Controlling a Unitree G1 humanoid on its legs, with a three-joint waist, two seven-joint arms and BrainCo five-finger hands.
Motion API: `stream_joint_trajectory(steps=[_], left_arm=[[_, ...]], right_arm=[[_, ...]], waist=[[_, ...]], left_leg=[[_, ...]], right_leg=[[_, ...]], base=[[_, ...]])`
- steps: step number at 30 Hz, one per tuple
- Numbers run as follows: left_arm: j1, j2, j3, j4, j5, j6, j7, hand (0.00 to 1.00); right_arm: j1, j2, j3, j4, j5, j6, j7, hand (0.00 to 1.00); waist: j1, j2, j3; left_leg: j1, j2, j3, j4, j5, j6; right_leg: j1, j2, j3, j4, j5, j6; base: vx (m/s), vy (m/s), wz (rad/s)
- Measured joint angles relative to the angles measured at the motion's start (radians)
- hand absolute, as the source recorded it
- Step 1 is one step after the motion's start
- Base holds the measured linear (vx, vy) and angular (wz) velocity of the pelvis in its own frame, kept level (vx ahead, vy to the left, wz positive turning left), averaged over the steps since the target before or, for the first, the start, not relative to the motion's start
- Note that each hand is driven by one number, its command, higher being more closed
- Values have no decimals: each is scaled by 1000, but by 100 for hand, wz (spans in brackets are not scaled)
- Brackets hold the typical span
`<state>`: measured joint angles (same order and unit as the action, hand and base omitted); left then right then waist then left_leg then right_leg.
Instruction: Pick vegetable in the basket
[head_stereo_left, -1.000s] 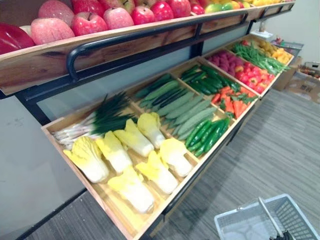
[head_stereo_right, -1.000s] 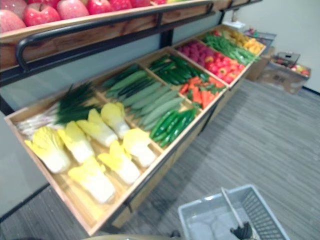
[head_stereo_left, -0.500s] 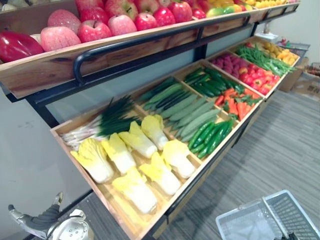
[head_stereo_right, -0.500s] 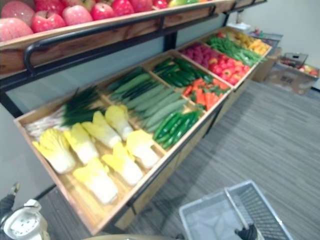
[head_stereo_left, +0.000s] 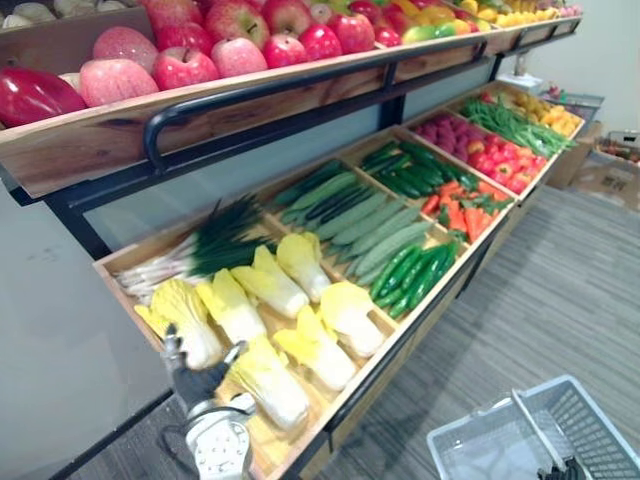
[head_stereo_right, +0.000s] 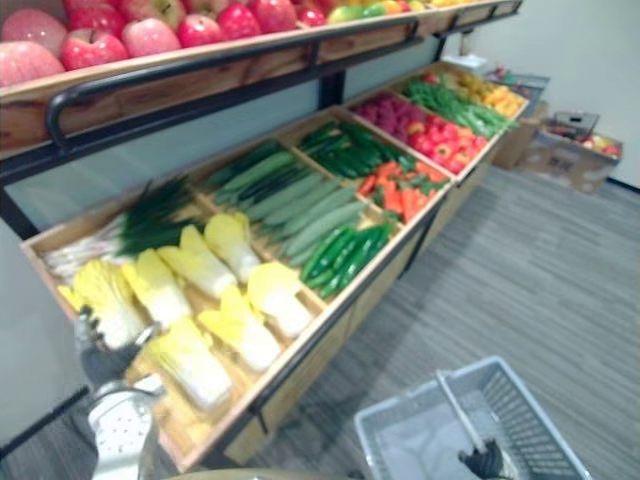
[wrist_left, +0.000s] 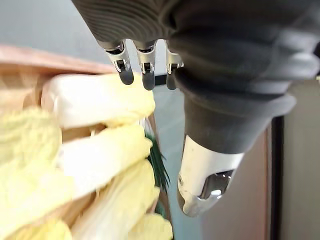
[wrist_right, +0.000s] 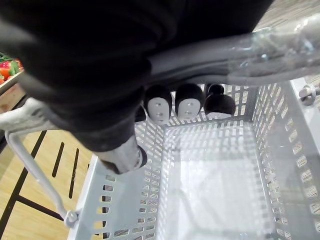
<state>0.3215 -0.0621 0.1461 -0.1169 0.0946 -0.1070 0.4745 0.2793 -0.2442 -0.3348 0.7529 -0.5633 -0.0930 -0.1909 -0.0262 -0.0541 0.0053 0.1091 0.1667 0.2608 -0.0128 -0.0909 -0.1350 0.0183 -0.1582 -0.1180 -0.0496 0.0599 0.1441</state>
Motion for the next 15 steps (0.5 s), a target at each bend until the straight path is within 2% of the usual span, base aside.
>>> stream_joint_trajectory(steps=[7, 15], left_arm=[[-3, 31, -62, 1, -14, 0, -45, 0], [2, 22, -64, 2, -13, 1, -48, 0]], right_arm=[[0, -2, 33, -1, -26, 0, -1, 100], [9, -2, 32, -17, -26, 1, -1, 100]], waist=[[0, 12, -3], [2, 21, -1]], left_leg=[[2, 2, 13, 1, -3, -5], [14, 7, 37, 14, -19, -11]], right_leg=[[-10, 0, 15, 1, 0, 0], [-6, 2, 35, 3, 0, 0]], base=[[4, -7, -6], [-6, -5, -8]])
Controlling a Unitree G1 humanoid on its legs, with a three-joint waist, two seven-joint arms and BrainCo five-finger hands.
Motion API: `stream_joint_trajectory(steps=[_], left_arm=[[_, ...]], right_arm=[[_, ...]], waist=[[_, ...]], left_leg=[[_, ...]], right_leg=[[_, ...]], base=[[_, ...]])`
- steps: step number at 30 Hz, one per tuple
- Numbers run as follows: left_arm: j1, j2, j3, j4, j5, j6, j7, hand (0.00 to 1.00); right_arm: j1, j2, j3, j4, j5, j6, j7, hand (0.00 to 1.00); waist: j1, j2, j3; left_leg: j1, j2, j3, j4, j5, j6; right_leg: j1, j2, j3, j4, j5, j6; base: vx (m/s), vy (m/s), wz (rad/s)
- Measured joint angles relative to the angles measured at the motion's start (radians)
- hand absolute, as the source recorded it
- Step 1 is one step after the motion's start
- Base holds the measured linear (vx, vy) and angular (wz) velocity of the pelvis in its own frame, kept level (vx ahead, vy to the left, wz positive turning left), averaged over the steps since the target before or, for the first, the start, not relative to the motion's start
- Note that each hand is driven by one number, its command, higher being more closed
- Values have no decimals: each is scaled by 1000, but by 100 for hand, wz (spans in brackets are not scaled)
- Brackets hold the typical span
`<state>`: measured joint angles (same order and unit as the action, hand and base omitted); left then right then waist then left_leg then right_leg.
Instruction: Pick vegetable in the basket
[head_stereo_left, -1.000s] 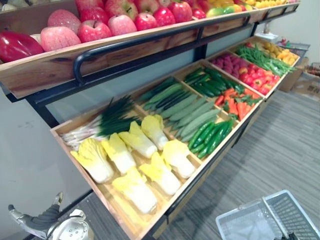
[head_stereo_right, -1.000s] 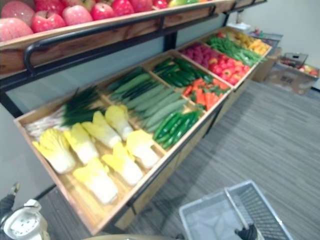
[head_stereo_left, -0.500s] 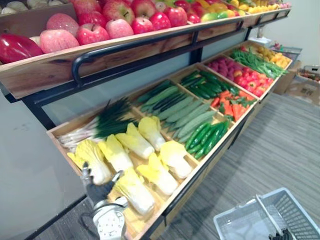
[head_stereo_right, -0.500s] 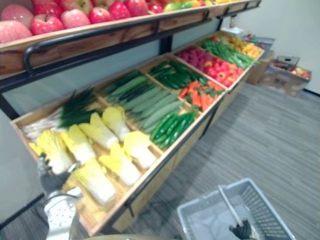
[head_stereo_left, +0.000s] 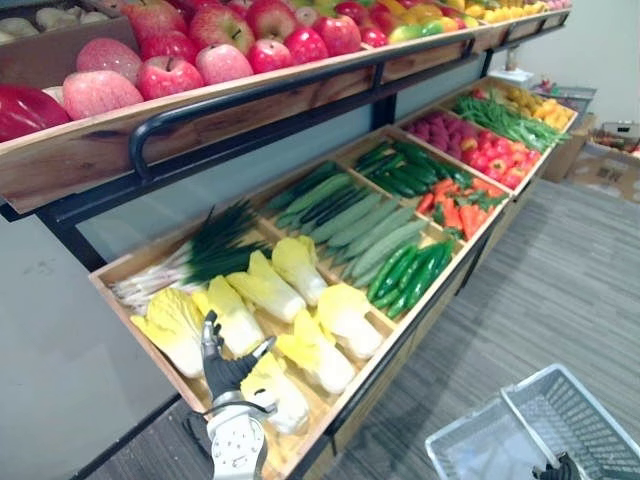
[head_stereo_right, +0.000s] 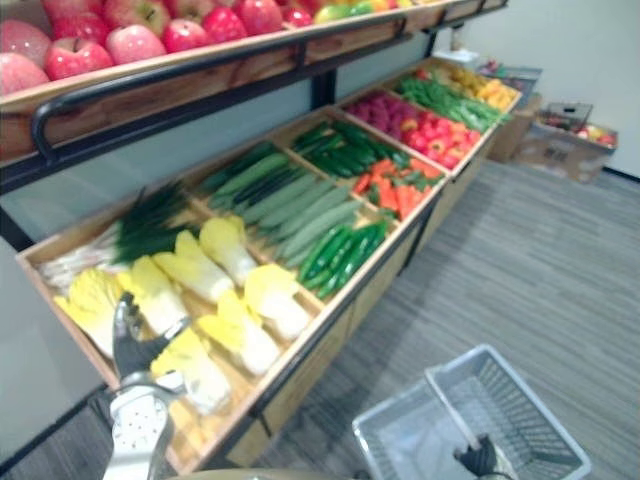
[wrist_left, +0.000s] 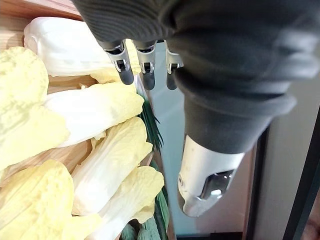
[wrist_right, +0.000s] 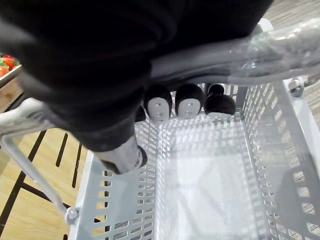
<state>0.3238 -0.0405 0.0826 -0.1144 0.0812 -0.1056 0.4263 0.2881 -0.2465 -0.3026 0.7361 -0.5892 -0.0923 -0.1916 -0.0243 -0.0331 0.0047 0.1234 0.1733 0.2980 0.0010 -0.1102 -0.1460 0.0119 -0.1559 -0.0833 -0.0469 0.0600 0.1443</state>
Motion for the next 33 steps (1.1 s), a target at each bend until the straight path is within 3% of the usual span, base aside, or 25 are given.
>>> stream_joint_trajectory(steps=[26, 33], left_arm=[[71, -39, 84, 53, 1, 50, -18, 0], [88, -43, 132, 53, 2, 52, -15, 0]], right_arm=[[71, 58, 4, -120, -2, 23, 1, 100], [75, 68, 4, -140, -3, 24, 2, 100]], waist=[[8, -17, 8], [26, -15, 12]], left_leg=[[-6, 24, 17, 10, -16, -11], [-20, 27, 16, 39, -32, -13]], right_leg=[[-2, 14, 5, -4, 0, 0], [-3, 13, 5, -4, 0, 1]], base=[[-1, -3, -1], [0, 0, 0]])
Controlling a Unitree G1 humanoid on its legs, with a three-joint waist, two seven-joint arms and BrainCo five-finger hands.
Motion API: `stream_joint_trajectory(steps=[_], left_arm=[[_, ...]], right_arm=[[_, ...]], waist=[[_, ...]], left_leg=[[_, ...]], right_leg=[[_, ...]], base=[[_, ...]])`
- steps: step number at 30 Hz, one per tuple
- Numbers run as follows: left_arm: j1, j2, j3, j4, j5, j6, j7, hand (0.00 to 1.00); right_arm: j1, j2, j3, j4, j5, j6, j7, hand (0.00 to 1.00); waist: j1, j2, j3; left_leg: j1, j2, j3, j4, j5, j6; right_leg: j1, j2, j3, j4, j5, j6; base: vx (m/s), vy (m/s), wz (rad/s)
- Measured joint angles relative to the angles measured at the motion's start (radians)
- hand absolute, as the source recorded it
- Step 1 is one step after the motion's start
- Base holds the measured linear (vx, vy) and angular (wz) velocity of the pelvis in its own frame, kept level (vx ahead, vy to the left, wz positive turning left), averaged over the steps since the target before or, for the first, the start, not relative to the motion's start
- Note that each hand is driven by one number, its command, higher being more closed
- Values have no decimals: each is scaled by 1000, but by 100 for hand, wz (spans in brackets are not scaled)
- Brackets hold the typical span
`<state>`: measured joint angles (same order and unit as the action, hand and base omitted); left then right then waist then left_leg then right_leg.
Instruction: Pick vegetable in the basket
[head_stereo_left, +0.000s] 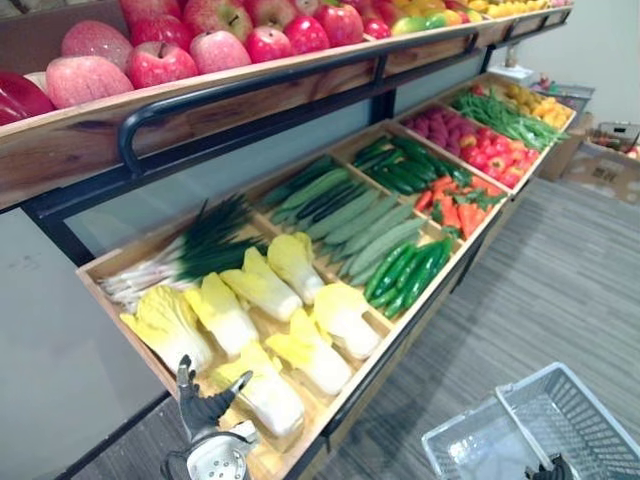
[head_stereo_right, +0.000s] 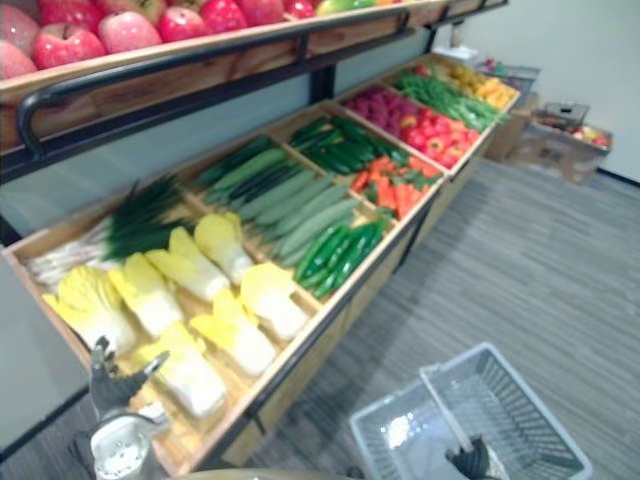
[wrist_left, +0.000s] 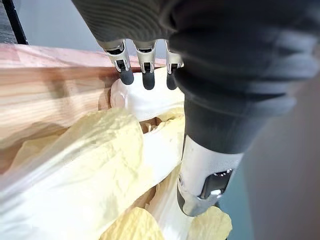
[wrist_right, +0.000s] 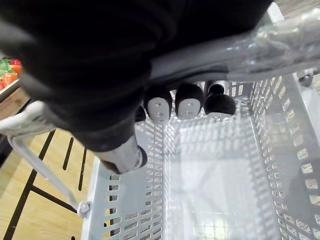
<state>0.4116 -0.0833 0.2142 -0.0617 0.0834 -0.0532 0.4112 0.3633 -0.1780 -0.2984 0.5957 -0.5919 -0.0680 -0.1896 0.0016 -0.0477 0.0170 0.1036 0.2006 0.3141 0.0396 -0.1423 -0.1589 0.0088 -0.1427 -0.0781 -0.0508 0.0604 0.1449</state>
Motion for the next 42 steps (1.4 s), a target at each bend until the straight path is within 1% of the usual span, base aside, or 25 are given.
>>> stream_joint_trajectory(steps=[2, 4, 12, 20, 25, 38, 42], left_arm=[[9, 0, 3, 0, 0, 2, 1, 0], [16, -1, 12, 0, 0, 13, 1, 0], [17, -2, 16, 0, 4, 18, -2, 0], [1, -4, -21, 35, 10, 19, -3, 0], [-7, -1, -52, 40, 10, 20, -3, 0], [-28, 2, -62, 83, 9, 22, -4, 0], [-34, 3, -61, 108, 6, 24, -4, 0]], right_arm=[[-1, 0, 0, -4, 0, 0, 0, 100], [-4, 0, 0, -4, 0, 0, 0, 100], [-6, 0, 2, -35, 0, 3, 0, 100], [-6, 0, 5, -39, -1, 3, 0, 100], [-4, 0, 18, -39, -1, 3, 0, 100], [1, 0, 36, -45, -1, 3, 0, 100], [10, 0, 45, -74, -1, 3, 0, 100]], waist=[[1, 2, 4], [2, 3, 8], [3, 11, 20], [3, 17, 24], [3, 17, 25], [4, 10, 28], [3, 10, 30]], left_leg=[[0, 0, 0, 1, -2, 0], [-1, 0, -1, 1, -2, -1], [-1, 0, 0, 2, -4, -2], [-10, 1, 1, 3, -4, -2], [-10, 2, 5, 1, -4, -2], [-13, 3, 26, -1, -5, -5], [-17, 5, 37, 0, -10, -5]], right_leg=[[0, 0, 0, 0, 0, 0], [0, 0, -1, 0, 0, 0], [0, -1, -3, 0, 0, 0], [-8, 0, -3, 0, 0, 0], [-12, 1, 0, 0, 0, 0], [-27, 3, 14, 0, 0, 0], [-38, 5, 24, 2, 0, 0]], base=[[0, 0, 0], [0, 0, 0], [0, 0, 0], [0, 0, 0], [0, 0, 0], [1, -2, -2], [6, -7, -9]])
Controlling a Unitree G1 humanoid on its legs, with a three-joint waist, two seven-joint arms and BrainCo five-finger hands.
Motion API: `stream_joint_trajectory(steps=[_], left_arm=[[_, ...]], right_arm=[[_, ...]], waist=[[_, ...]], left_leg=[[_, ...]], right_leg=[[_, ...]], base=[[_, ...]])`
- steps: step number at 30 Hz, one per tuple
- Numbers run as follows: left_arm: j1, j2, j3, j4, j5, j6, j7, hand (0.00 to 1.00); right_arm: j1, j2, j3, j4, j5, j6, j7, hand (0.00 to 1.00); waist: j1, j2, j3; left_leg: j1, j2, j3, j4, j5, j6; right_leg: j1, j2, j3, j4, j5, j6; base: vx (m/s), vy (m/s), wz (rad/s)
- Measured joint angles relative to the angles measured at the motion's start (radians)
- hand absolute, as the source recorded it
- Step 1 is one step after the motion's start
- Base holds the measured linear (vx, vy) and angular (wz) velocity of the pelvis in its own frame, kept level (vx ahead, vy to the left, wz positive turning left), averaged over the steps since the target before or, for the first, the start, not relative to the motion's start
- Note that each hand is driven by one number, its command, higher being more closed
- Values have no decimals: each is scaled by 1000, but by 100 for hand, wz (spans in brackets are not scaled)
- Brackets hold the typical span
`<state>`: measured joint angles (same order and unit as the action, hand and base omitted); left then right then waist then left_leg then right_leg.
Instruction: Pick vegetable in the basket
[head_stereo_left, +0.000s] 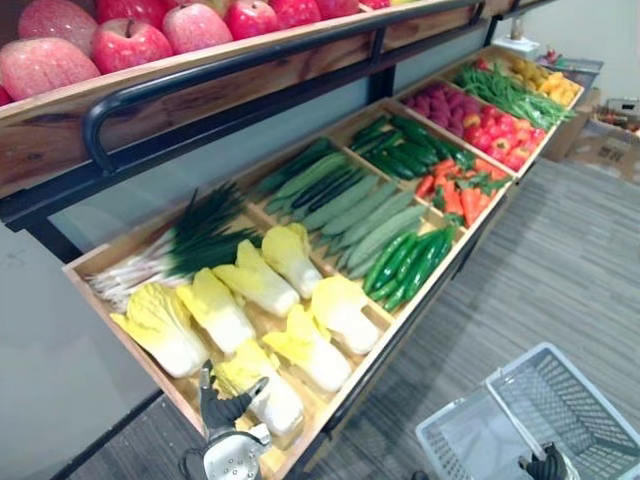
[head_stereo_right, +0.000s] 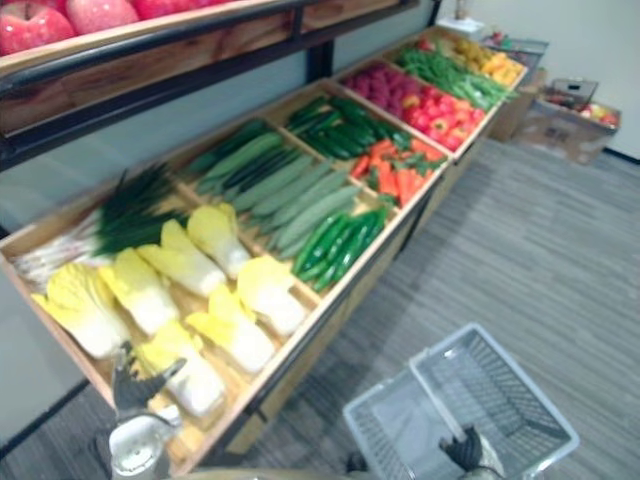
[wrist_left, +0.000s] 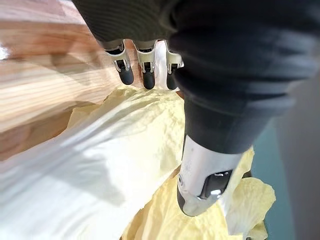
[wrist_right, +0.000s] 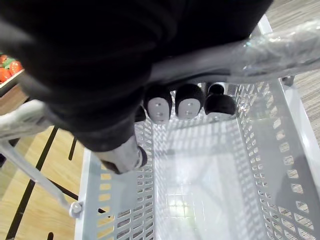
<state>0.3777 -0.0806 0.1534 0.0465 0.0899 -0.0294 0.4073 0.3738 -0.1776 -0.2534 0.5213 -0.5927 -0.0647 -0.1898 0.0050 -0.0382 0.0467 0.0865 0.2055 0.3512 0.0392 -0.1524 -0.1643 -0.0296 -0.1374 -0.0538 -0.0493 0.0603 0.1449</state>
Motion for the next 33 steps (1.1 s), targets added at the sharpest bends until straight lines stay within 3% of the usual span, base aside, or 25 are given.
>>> stream_joint_trajectory(steps=[7, 17, 24, 33], left_arm=[[-51, 9, 10, 88, -8, 17, 0, 0], [-118, 46, 8, 237, -47, -18, 19, 0], [-139, 130, -33, 304, -77, -48, -12, 0], [-189, 222, -104, 380, 5, -48, -21, 0]], right_arm=[[-5, 0, 7, -6, 0, 0, 0, 100], [-47, -15, 49, 18, -28, 10, 3, 100], [-97, -61, 77, 89, -30, 15, 11, 100], [-143, -102, 103, 123, -30, 14, 24, 100]], waist=[[1, -5, 18], [-1, 29, 17], [-2, 30, 17], [-6, 30, 16]], left_leg=[[0, 1, 16, 3, -7, 0], [-14, -1, 26, 14, -2, 1], [-16, -15, 24, -6, 19, 6], [-39, -46, 14, -24, 42, 16]], right_leg=[[-11, 2, 13, 1, 0, 0], [-36, 2, 22, 8, 0, 0], [-37, 1, 24, -29, 26, -2], [-56, -18, 25, -53, 54, 3]], base=[[12, -2, -7], [-2, -7, -2], [-14, -9, 0], [-23, -5, 1]])
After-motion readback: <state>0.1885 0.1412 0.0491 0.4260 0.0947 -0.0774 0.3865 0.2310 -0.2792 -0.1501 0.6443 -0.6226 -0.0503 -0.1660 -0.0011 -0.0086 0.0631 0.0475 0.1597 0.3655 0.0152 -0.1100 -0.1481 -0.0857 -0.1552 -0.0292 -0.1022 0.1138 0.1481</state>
